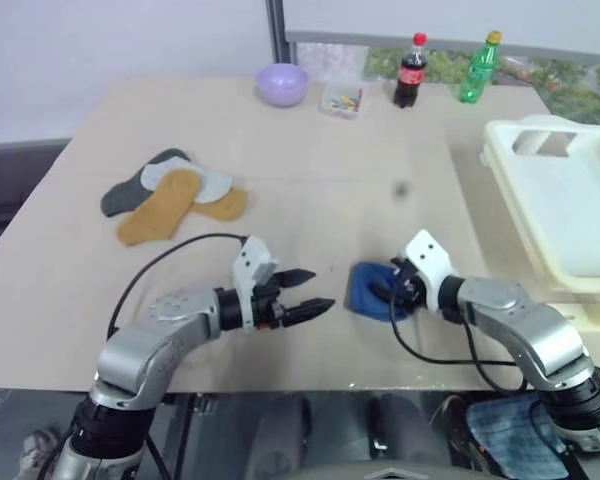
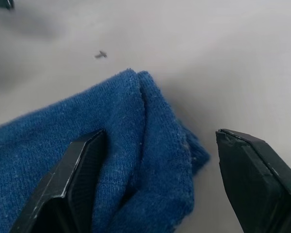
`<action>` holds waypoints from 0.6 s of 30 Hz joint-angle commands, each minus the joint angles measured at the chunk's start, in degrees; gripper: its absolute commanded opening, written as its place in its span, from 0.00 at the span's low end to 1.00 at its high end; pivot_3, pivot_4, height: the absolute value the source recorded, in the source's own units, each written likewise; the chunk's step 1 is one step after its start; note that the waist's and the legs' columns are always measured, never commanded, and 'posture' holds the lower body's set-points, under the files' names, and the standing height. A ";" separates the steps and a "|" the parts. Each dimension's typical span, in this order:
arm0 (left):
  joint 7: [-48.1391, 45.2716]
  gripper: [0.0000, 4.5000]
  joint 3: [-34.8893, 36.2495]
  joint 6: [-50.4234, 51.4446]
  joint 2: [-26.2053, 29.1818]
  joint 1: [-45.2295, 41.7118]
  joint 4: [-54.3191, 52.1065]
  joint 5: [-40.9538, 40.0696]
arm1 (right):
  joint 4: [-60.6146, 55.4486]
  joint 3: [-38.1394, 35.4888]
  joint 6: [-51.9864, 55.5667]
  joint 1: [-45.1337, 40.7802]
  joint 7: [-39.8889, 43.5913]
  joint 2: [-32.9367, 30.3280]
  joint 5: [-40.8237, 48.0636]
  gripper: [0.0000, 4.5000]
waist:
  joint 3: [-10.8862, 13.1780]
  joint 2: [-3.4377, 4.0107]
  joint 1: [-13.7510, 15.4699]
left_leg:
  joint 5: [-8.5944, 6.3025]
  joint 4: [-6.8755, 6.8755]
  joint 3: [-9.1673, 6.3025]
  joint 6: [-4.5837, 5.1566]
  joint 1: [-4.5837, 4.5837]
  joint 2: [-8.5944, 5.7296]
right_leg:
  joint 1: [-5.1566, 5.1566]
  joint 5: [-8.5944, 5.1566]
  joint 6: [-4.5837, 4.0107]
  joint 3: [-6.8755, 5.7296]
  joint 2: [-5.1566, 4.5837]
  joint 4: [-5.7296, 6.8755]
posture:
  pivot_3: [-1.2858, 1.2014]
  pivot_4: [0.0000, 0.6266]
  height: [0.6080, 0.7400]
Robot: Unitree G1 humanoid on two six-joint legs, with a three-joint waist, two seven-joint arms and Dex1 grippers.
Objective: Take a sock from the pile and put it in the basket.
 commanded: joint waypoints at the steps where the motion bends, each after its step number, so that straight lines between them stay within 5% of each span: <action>1: 0.61 0.83 1.13 -1.68 0.51 1.15 -2.53 -0.03 | -3.72 -1.36 4.83 0.77 0.32 -2.34 0.12 0.81 | 0.00 0.00 -0.05 | 0.00 0.00 0.00 0.00 0.02 0.02 | 0.01 0.00 0.00 0.01 0.00 0.00 | 0.52 0.24 1.00; 9: -0.97 0.83 0.07 -5.08 2.32 1.15 -1.03 2.03 | -2.11 1.63 13.91 0.50 7.51 -5.74 5.53 0.81 | -0.03 -0.04 0.01 | 0.00 0.00 0.01 0.00 0.02 0.03 | 0.02 0.00 -0.01 0.01 -0.01 -0.04 | 0.52 0.24 1.00; 12: -3.19 0.83 -0.48 -8.13 4.26 1.50 -1.01 4.09 | -0.07 3.67 14.52 -0.17 12.33 -8.07 7.29 0.62 | -0.04 -0.04 -0.07 | -0.01 -0.02 0.01 0.00 0.02 0.03 | 0.02 0.00 -0.01 0.01 0.00 -0.06 | 0.52 0.24 1.00; 16: -7.36 0.83 -1.02 -11.98 6.88 2.32 -0.44 5.76 | 2.63 7.98 11.54 -1.69 17.74 -12.15 6.10 0.16 | -0.08 -0.07 0.08 | -0.01 -0.06 0.00 0.00 0.03 0.04 | 0.03 -0.01 -0.02 -0.01 -0.02 -0.14 | 0.52 0.24 1.00; 18: -9.69 0.83 -1.28 -13.28 8.04 2.44 -0.16 5.87 | 3.91 8.83 10.11 -2.48 19.74 -12.85 5.88 0.01 | -0.13 -0.13 0.19 | -0.01 -0.11 0.00 0.01 0.03 0.04 | 0.04 -0.01 -0.02 -0.03 -0.06 -0.22 | 0.52 0.24 1.00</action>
